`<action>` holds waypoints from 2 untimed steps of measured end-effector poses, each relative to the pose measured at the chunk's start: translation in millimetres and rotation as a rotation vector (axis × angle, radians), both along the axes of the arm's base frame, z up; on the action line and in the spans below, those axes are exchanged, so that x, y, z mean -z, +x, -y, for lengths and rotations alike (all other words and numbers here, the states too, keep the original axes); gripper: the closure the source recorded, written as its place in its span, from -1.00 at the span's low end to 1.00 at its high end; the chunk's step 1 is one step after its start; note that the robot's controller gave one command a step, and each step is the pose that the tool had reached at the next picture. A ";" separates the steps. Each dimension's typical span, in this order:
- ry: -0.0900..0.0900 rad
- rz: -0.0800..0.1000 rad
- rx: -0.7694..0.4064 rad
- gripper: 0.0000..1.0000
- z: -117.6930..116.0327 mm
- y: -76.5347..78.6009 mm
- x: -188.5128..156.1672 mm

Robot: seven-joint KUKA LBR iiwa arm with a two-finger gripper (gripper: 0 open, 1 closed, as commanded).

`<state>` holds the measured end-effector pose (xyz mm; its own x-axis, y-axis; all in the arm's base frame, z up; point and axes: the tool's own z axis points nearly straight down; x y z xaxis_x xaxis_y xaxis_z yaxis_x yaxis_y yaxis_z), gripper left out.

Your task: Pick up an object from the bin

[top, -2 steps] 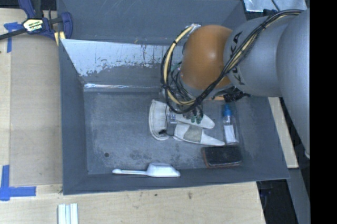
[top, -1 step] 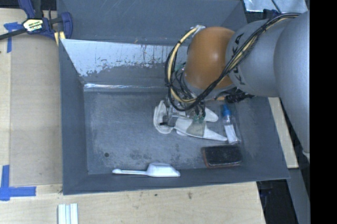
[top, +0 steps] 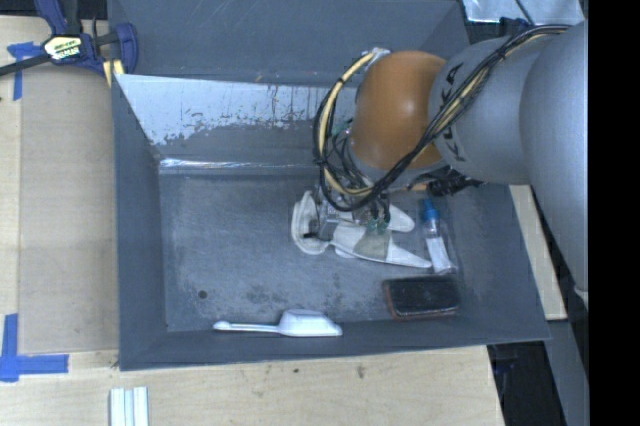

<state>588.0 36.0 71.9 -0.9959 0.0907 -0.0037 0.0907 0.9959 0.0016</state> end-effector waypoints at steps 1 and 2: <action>-0.001 0.000 0.028 1.00 55.6 18.0 -143.5; -0.001 0.000 0.028 1.00 55.4 17.8 -143.2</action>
Offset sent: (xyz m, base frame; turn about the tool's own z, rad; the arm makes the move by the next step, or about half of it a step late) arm 0.0000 0.0000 0.0000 0.0000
